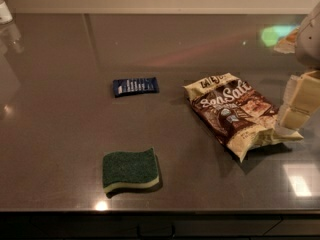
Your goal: Move brown chip bag near sponge
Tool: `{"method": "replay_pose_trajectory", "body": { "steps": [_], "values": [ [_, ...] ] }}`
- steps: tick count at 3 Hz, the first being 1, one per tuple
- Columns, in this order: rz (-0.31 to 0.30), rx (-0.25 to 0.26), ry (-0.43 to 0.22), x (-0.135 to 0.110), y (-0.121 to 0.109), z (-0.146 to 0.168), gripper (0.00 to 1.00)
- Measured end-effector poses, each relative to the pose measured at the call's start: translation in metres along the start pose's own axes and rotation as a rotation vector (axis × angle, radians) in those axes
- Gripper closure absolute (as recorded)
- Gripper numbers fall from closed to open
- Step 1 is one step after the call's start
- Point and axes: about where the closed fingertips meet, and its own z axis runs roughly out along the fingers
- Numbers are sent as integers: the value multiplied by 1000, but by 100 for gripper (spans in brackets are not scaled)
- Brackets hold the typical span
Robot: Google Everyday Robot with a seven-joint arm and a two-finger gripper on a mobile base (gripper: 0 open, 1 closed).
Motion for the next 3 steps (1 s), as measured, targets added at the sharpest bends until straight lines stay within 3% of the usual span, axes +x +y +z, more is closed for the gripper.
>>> {"method": "replay_pose_trajectory", "body": {
  "steps": [1, 3],
  "values": [
    [0, 1, 0, 0, 0, 0, 0],
    [63, 1, -62, 20, -4, 28, 0]
  ]
}}
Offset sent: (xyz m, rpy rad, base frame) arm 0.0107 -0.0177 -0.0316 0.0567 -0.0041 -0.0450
